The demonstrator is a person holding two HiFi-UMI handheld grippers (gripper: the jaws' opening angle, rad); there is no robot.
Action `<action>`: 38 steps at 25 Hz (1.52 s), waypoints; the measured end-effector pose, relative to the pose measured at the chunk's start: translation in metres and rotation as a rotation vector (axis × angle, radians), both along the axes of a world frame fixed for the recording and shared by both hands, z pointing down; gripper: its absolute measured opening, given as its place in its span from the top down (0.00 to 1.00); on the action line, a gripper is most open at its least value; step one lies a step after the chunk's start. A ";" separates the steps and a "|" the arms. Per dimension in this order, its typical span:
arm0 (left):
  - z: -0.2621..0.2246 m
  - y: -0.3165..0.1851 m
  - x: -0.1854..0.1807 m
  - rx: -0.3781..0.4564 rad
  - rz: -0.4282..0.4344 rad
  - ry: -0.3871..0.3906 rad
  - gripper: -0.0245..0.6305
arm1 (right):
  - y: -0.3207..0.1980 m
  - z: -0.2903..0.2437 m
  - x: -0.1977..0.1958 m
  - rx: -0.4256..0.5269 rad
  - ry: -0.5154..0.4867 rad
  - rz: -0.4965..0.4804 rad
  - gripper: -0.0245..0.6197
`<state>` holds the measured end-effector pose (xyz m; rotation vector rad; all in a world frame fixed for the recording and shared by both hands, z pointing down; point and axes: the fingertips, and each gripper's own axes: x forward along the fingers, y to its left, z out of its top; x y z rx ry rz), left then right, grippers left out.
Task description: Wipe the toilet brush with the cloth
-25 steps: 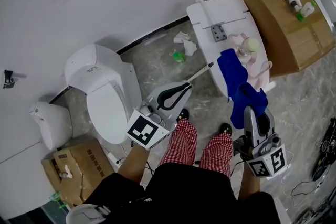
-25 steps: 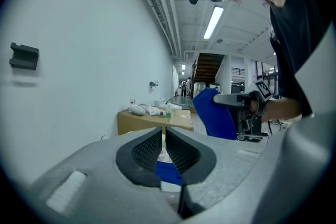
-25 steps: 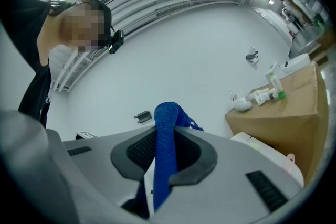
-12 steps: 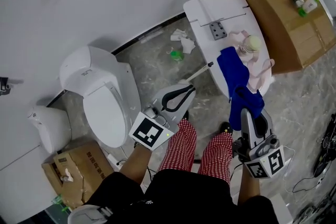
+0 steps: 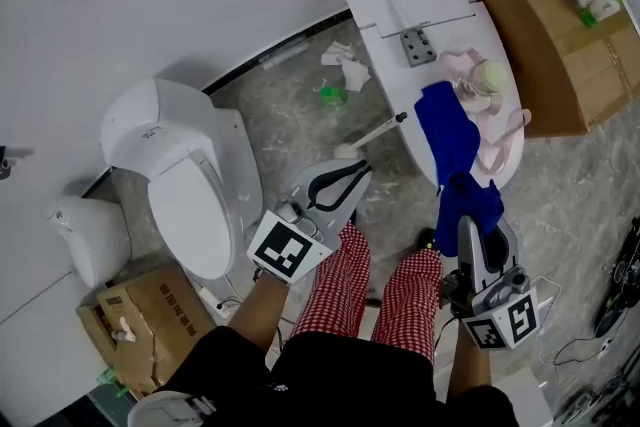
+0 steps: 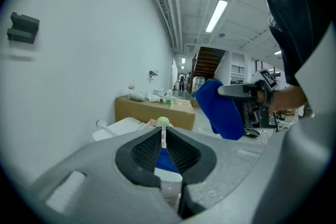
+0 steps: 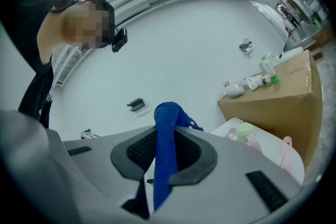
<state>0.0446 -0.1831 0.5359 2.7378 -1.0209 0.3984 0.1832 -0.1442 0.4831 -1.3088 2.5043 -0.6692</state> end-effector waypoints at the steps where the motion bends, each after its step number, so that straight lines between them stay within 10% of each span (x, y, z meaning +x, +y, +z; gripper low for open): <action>1: 0.004 0.000 0.001 -0.005 0.001 0.000 0.95 | 0.000 0.004 0.001 -0.004 0.002 -0.001 0.86; 38: 0.133 -0.030 0.020 -0.081 0.067 -0.085 0.80 | -0.013 0.090 -0.002 -0.091 -0.001 -0.002 0.86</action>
